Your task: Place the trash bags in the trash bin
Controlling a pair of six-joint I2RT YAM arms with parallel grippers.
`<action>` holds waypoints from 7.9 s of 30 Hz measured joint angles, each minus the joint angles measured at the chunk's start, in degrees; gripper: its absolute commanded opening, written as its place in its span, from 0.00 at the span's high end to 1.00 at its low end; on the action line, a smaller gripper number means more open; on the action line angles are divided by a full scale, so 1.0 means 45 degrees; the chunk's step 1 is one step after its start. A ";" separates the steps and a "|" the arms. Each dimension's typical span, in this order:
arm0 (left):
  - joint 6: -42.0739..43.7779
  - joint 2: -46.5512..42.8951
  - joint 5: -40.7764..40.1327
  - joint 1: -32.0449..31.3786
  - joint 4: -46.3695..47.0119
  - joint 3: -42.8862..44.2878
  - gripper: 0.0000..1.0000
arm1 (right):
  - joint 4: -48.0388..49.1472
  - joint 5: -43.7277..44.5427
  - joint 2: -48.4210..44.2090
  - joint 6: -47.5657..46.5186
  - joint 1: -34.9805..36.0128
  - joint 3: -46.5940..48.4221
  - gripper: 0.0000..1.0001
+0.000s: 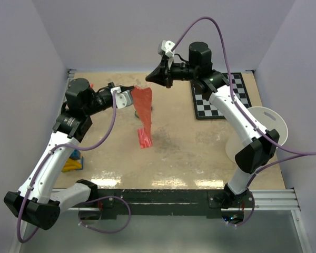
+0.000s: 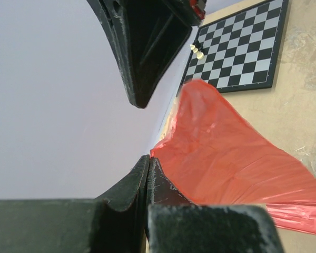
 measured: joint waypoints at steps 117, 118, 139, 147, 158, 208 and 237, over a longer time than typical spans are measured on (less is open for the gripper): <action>-1.5907 0.4512 0.5542 0.2030 0.3065 0.3147 0.21 | 0.4255 0.4595 -0.4201 -0.4167 0.0850 -0.5464 1.00; -1.6116 0.4629 0.5697 0.2030 0.3220 0.3356 0.21 | 0.4255 0.4692 -0.4201 -0.4269 0.0850 -0.5518 1.00; -1.7796 0.6334 0.5848 0.0894 0.4624 0.4095 0.51 | 0.3954 0.5532 -0.4046 -0.5591 0.1486 -0.5605 1.00; -1.8034 0.6377 0.5746 0.1146 0.4828 0.4109 0.60 | 0.3925 0.5717 -0.4046 -0.5712 0.1515 -0.5625 1.00; -1.7957 0.6387 0.5605 0.1302 0.4925 0.4109 1.00 | 0.3925 0.5741 -0.4046 -0.5727 0.1515 -0.5649 1.00; -1.7170 0.4527 0.3997 0.2535 0.5625 0.1515 0.85 | 0.6416 0.4337 -0.1545 0.2890 0.1574 -0.4031 1.00; -1.3265 0.1632 0.0690 0.2667 0.0865 -0.2147 0.65 | -0.0325 0.5032 -0.3929 -0.5780 0.1137 -0.7830 0.36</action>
